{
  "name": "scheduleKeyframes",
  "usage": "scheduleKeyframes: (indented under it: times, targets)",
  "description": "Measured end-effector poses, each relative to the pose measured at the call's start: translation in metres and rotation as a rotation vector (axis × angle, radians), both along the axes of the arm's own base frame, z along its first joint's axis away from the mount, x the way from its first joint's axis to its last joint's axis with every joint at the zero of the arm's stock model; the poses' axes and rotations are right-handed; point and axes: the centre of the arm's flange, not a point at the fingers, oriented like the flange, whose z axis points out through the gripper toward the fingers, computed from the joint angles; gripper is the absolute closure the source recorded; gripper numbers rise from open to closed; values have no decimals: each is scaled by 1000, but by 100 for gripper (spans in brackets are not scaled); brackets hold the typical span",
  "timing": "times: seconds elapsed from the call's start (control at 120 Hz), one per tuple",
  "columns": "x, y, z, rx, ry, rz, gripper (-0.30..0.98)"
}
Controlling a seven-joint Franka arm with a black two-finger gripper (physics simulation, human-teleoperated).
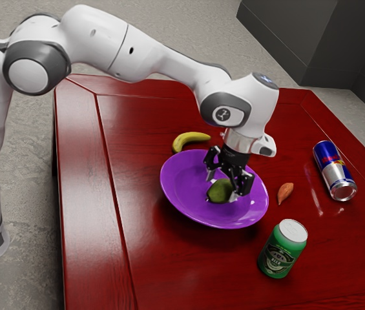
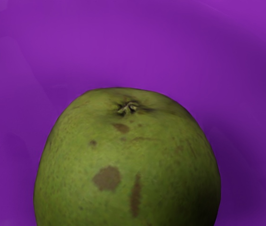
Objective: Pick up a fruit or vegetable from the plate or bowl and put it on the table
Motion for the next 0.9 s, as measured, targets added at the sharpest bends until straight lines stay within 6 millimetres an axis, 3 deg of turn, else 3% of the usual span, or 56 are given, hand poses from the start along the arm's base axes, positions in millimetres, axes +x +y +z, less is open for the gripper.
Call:
scheduleKeyframes:
  times: [0.742, 0.9]
  targets:
    - [2, -1, -16, -5, 4, 2, 0]
    - [2, -2, -17, -5, 5, 4, 27]
